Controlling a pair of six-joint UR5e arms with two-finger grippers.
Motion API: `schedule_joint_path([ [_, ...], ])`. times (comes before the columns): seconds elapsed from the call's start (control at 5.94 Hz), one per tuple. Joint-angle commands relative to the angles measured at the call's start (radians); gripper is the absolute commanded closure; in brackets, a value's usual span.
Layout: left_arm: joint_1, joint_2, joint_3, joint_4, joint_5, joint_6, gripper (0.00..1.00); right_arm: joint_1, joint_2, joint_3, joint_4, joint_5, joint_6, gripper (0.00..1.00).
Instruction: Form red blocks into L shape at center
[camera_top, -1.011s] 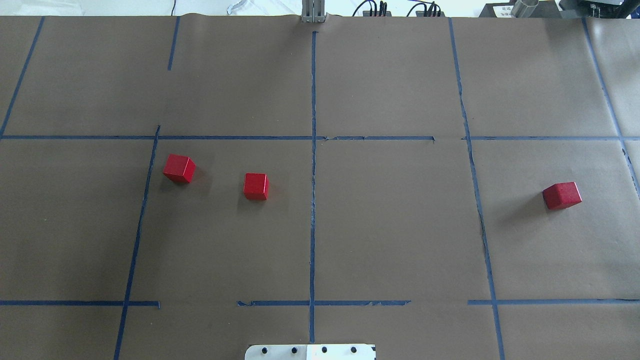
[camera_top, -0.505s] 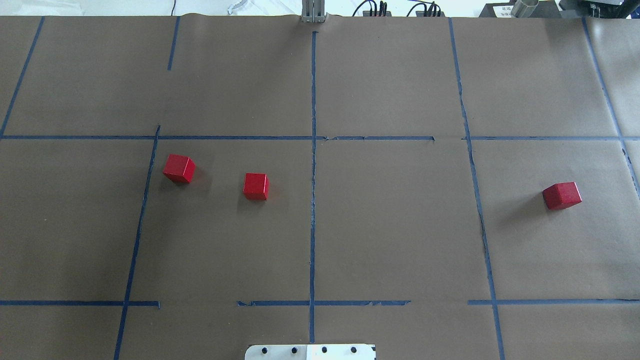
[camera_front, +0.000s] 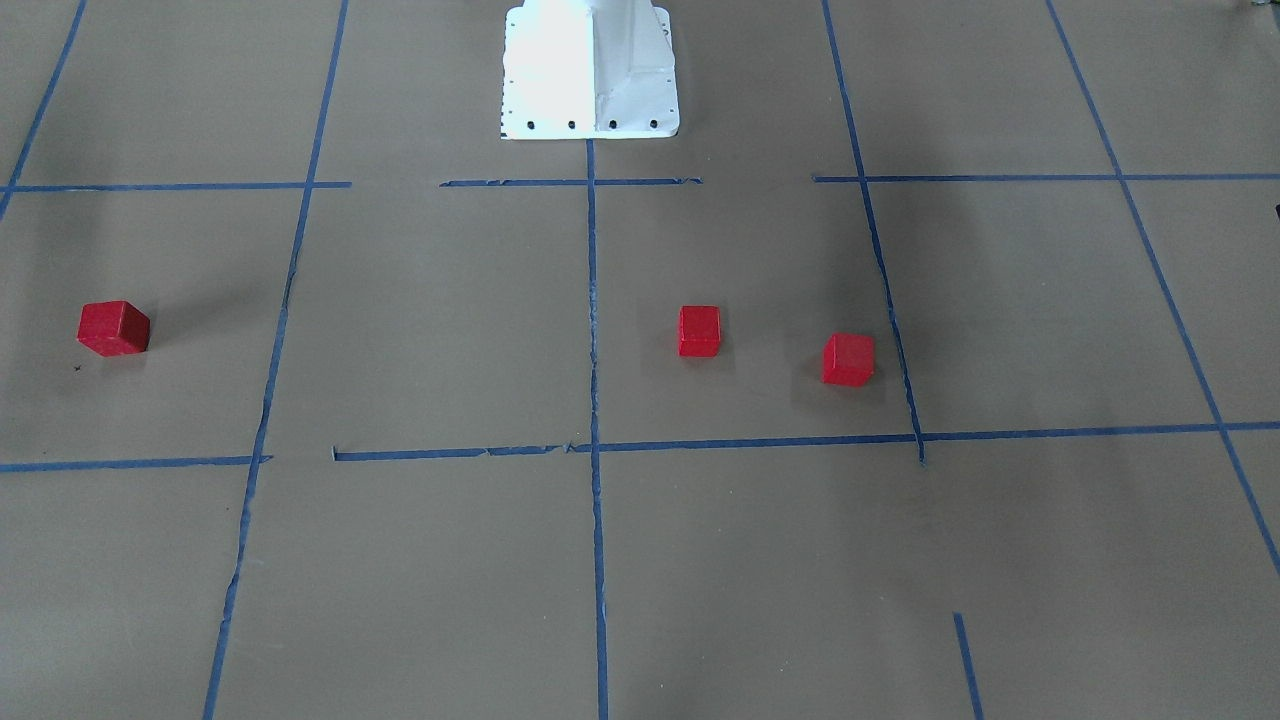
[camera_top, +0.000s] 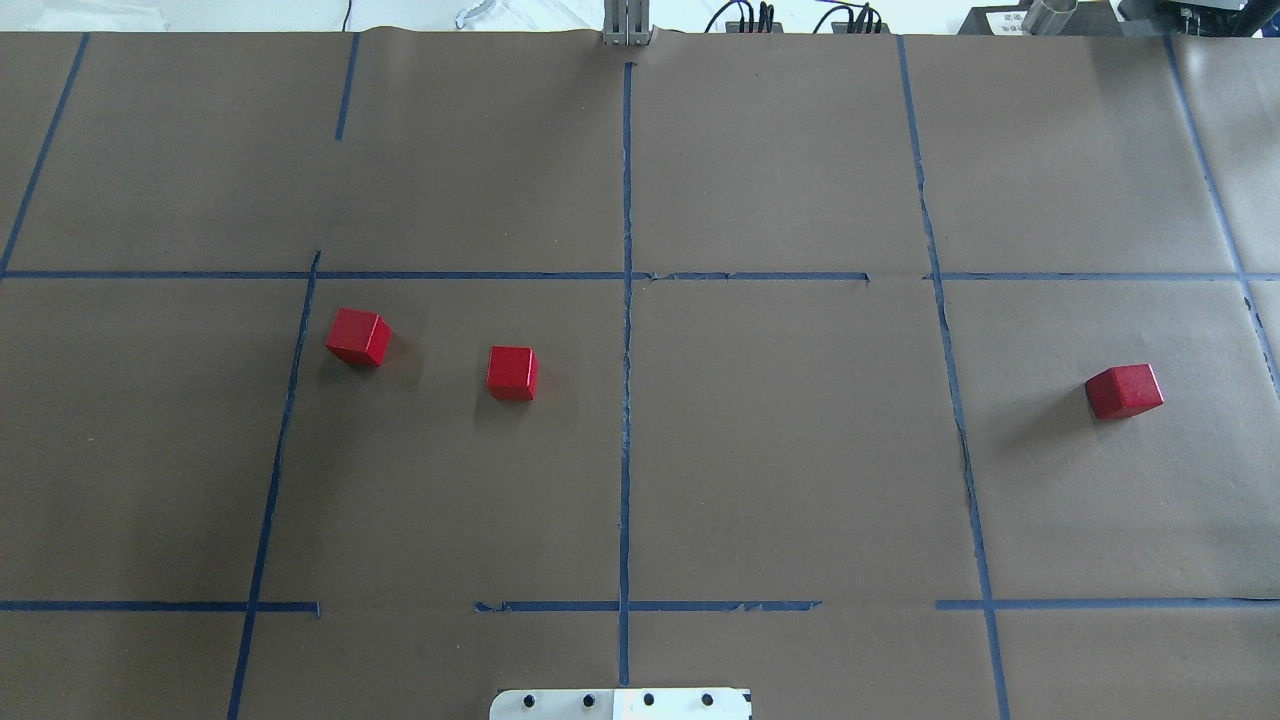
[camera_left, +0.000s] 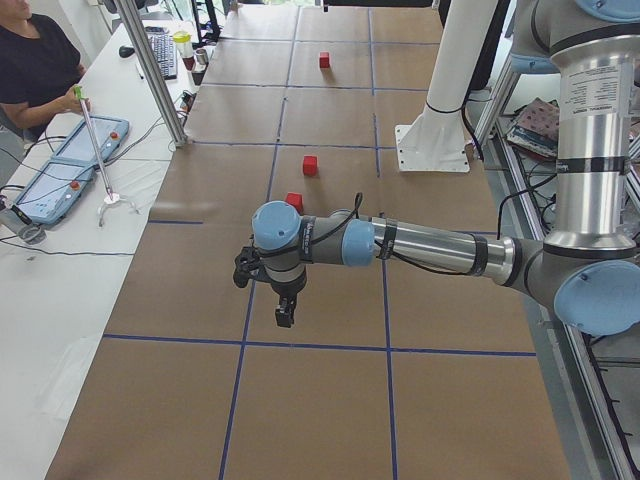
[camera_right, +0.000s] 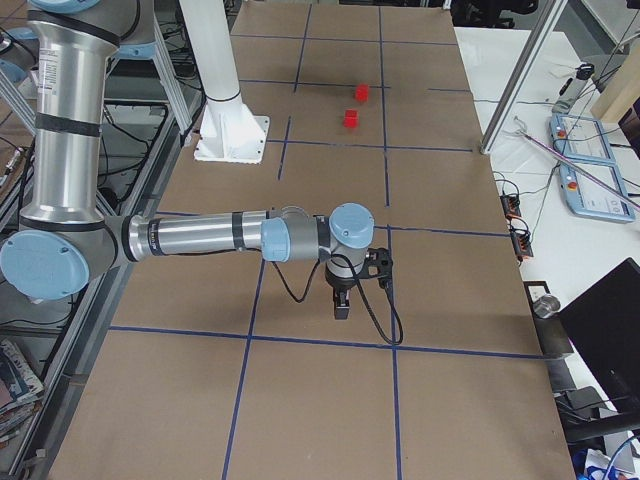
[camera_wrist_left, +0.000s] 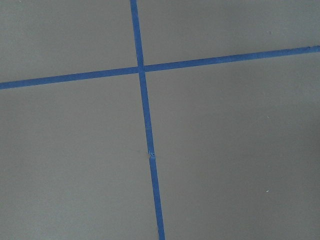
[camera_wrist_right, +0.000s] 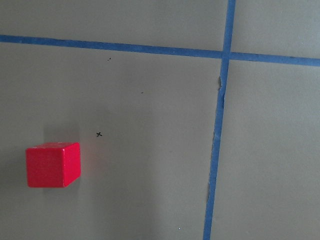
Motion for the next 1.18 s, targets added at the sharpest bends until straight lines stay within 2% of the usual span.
schedule_joint_path([
  [0.0,0.0,0.001,-0.003,0.0,-0.002,-0.002,0.0,-0.006,0.009,0.004,0.003,0.001,-0.001,0.0],
  [0.17,0.002,0.0,0.003,-0.001,-0.002,-0.002,0.0,-0.009,0.005,0.002,0.059,0.004,0.003,0.0],
  [0.67,0.0,-0.001,0.01,-0.001,-0.005,0.001,0.0,-0.095,0.016,0.004,0.087,-0.001,0.112,0.0],
  [0.84,0.002,0.004,0.0,-0.001,-0.005,0.001,0.0,-0.154,0.02,-0.001,0.2,-0.005,0.209,0.01],
  [1.01,0.0,0.004,-0.003,-0.001,-0.005,0.001,0.0,-0.238,0.02,-0.005,0.3,-0.074,0.385,0.03],
])
